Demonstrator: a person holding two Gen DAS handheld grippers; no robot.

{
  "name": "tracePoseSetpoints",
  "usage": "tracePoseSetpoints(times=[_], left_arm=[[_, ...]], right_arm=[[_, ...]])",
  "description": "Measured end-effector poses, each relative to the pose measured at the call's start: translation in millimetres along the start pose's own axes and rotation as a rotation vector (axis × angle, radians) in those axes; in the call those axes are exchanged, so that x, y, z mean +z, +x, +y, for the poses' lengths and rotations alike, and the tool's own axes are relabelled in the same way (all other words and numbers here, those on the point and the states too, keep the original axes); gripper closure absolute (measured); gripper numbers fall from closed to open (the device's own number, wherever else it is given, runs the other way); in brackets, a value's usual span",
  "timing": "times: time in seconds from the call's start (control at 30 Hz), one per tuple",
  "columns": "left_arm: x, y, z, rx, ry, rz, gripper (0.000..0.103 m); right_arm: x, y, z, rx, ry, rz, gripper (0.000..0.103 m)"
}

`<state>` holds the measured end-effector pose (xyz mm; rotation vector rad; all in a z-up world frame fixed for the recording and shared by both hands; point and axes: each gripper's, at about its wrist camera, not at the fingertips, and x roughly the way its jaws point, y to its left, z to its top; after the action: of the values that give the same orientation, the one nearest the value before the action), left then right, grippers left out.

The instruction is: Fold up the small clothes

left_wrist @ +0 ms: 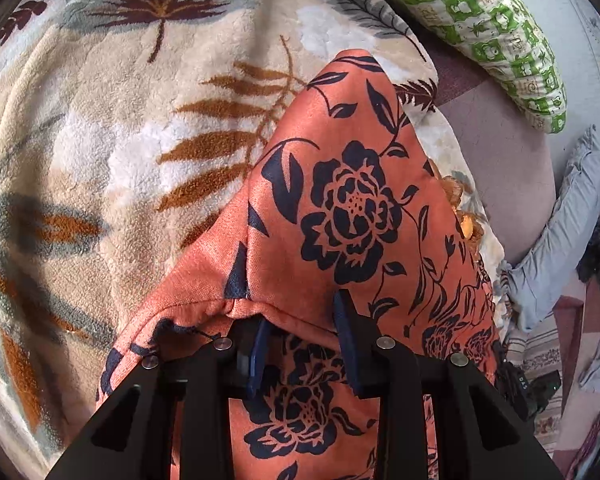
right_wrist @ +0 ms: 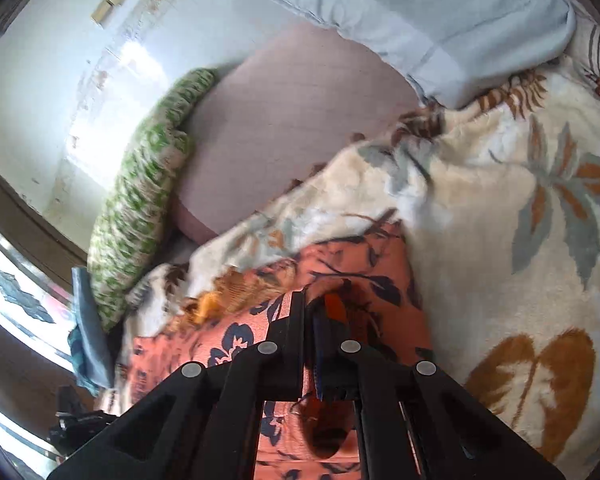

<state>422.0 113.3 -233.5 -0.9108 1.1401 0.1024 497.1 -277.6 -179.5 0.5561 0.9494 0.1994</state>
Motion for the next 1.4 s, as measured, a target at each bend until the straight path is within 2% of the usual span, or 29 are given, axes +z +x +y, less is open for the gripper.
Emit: tracePoseSetpoints(times=[0.07,0.1,0.2,0.23,0.33,0.43,0.53,0.6,0.73,0.77,0.83,1.1,1.3,1.4], left_arm=[[-2.5,-1.6,-8.5,0.037,0.036,-0.004,0.073],[-5.1,-4.3,-12.9,0.049,0.053,-0.006,0.073],[-20.5,-17.0,-26.0,0.042,0.107,-0.017,0.073],[-26.6,-22.0,-31.6,0.049,0.133,-0.033,0.071],[-42.5,-24.9,-46.3,0.128,0.214,-0.077,0.067],[-47.0,-11.2,-51.5,0.189,0.22,-0.053,0.067],[-49.9,-6.6,-52.2,0.201,0.22,-0.06,0.067],[-53.4,-7.1,-55.0,0.216,0.233,-0.064,0.067],[-58.1,-11.5,-54.3,0.23,0.241,-0.059,0.067],[-60.7,-13.7,-53.8,0.231,0.241,-0.059,0.067],[-65.3,-18.8,-52.3,0.232,0.241,-0.054,0.067],[-92.5,-54.8,-53.7,0.229,0.275,-0.067,0.067],[-121.5,-109.7,-43.5,0.193,0.351,-0.037,0.067],[-136.1,-143.7,-23.1,0.165,0.403,0.006,0.061]], right_arm=[[-9.6,23.8,-17.1,-0.095,0.003,0.085,0.1],[-15.6,28.5,-22.8,-0.109,-0.003,0.102,0.101],[-20.6,13.2,-17.0,-0.099,-0.014,0.05,0.09],[-21.7,6.0,-12.1,-0.09,-0.025,0.041,0.09],[-30.6,-20.4,1.5,-0.048,-0.086,-0.017,0.09],[-44.3,-21.8,4.2,-0.069,-0.125,0.014,0.089],[-59.4,2.5,-8.1,-0.151,-0.125,0.131,0.095],[-61.6,1.6,-10.6,-0.139,-0.121,0.11,0.096],[-60.5,-3.1,2.1,-0.187,-0.159,0.128,0.092],[-61.2,-7.5,5.5,-0.193,-0.169,0.128,0.09],[-63.8,-19.5,10.0,-0.198,-0.182,0.124,0.081],[-84.7,-83.7,15.2,-0.162,-0.191,0.108,0.07],[-112.2,-136.8,10.7,-0.13,-0.172,0.111,0.069],[-131.7,-166.7,2.2,-0.105,-0.165,0.125,0.057]])
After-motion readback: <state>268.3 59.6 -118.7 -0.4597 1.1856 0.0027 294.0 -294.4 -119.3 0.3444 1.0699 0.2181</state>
